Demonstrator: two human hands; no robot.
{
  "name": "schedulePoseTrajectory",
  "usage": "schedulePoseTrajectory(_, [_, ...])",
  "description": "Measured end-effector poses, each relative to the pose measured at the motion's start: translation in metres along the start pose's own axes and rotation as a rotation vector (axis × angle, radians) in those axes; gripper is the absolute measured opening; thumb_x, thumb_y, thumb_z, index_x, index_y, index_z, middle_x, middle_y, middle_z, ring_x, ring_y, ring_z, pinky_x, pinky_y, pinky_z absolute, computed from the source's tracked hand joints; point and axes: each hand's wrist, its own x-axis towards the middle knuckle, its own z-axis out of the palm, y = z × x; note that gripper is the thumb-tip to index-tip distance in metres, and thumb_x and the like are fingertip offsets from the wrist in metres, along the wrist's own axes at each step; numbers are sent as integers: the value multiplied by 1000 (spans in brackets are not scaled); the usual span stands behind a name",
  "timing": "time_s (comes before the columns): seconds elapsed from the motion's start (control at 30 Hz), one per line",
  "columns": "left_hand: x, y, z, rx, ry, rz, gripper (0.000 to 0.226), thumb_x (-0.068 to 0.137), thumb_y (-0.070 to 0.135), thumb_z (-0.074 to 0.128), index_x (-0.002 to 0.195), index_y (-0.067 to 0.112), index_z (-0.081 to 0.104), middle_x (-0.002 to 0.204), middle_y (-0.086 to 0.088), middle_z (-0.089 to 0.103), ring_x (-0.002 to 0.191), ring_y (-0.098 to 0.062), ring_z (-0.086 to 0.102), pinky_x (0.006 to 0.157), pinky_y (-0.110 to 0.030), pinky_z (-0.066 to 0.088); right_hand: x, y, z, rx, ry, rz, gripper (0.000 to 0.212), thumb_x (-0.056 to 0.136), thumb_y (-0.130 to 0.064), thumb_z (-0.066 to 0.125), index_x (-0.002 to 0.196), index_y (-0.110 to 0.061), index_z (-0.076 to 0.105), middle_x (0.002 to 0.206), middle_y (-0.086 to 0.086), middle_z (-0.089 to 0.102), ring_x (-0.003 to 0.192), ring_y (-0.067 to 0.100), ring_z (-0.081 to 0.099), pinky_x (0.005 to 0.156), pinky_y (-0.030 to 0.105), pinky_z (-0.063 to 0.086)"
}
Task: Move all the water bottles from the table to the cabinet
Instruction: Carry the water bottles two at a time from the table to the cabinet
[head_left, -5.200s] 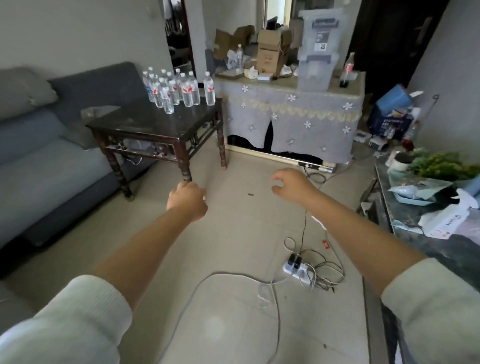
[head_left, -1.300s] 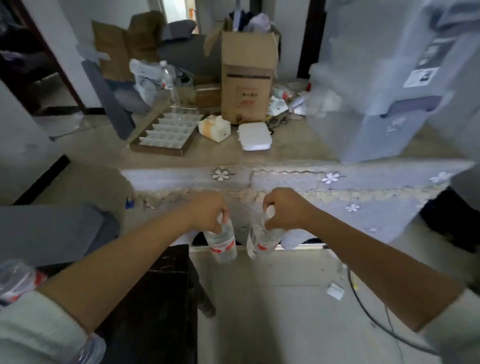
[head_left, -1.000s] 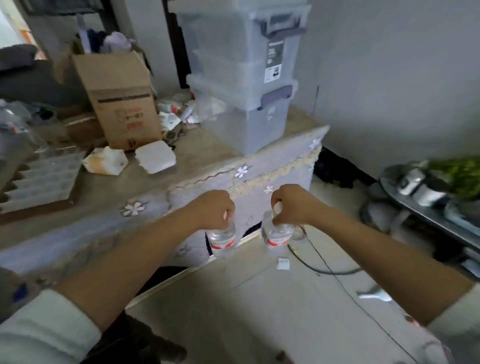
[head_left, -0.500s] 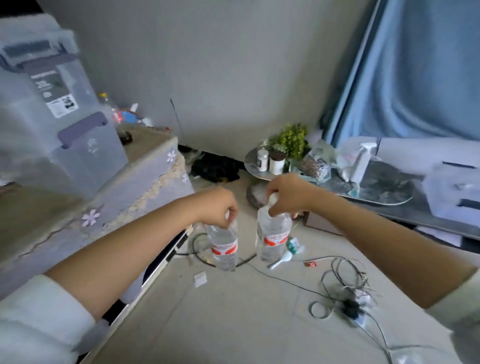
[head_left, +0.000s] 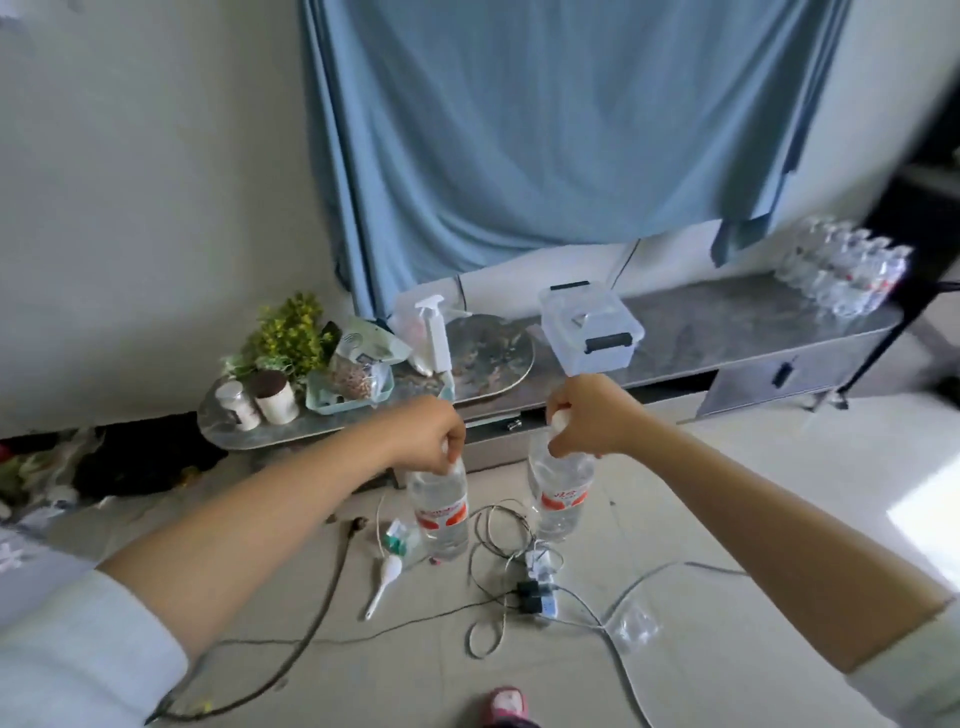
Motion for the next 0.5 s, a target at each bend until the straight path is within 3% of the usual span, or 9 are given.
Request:
schedulePoseTrajectory(0.1, [59,34,-12,8,18,65,17,83,12,61,98,11,71,110,-4,66,105,-21,59,78,-27,43,4,54,-22,20,23,148,28,74,-16,70,100,-7,65,87,4,55,48,10,48,45,20,43])
schedulePoseTrajectory(0.27, [155,79,-39,19,43,192,17,83,10,61,97,10,72,110,-6,68,103,-21,61,75,-23,39,20,135,-57,65,50,339,34,77,-14,69,109,-6,63,91,6,57,65,21,60,53,22,51])
schedulePoseTrajectory(0.4, [225,110,-61,17,8,294,18,83,13,62,98,10,72,113,-6,66,106,-21,60,82,-29,47,35,190,-84,54,46,472,29,77,-14,65,106,-8,64,87,5,59,43,11,51,40,13,42])
schedulePoseTrajectory(0.5, [277,136,-77,29,-14,367,19,83,12,60,99,10,71,112,-4,67,105,-21,60,83,-28,48,47,234,-103,74,83,575,28,75,-14,66,103,-9,65,87,4,56,35,8,49,39,15,42])
